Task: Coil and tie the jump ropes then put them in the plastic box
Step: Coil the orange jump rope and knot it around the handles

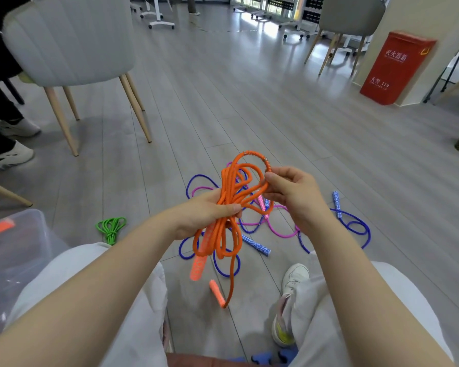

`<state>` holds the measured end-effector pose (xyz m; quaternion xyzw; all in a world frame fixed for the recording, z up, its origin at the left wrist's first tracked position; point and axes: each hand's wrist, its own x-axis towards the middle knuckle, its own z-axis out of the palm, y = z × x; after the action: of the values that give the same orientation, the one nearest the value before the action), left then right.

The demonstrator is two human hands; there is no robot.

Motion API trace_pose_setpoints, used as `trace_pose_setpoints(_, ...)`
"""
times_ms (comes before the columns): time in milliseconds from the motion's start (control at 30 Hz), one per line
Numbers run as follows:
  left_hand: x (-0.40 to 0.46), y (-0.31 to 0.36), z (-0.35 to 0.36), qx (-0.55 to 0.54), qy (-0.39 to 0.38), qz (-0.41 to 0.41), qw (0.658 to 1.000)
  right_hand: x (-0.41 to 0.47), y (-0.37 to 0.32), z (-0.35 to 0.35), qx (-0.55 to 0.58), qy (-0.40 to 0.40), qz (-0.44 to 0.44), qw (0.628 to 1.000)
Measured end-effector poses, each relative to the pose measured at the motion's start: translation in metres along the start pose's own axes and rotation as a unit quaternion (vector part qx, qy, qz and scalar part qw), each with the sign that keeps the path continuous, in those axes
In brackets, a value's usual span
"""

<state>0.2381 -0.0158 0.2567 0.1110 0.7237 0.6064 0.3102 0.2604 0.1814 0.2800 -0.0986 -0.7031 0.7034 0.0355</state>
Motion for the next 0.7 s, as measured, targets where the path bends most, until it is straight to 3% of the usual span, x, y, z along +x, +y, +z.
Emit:
trace_pose_setpoints(133,-0.001,0.004,-0.001,-0.114,0.0,0.022,0.993,-0.002,0.002,0.004,-0.006,0.003,-0.013,1.0)
trace_pose_setpoints(267,-0.002,0.004,0.003,-0.092,-0.015,0.026,0.995,0.001,0.01,0.009,-0.075,0.033,-0.062,0.995)
trace_pose_setpoints(367,0.002,0.002,0.004,-0.093,0.028,0.048,0.994,0.002,0.011,0.01,-0.121,0.077,-0.094,0.985)
trace_pose_setpoints(433,0.004,0.004,0.001,-0.145,0.057,0.071,0.985,0.002,0.014,0.011,-0.101,0.152,-0.077,0.98)
trace_pose_setpoints(500,0.004,0.008,-0.004,-0.201,0.059,0.099,0.973,0.0,0.019,0.017,-0.092,0.165,-0.009,0.982)
trace_pose_setpoints(600,0.0,0.013,-0.012,-0.25,0.008,0.127,0.96,-0.007,0.028,0.031,-0.148,-0.01,0.088,0.985)
trace_pose_setpoints(700,-0.004,0.014,-0.018,-0.291,-0.039,0.14,0.946,-0.018,0.026,0.038,-0.171,-0.222,0.077,0.957)
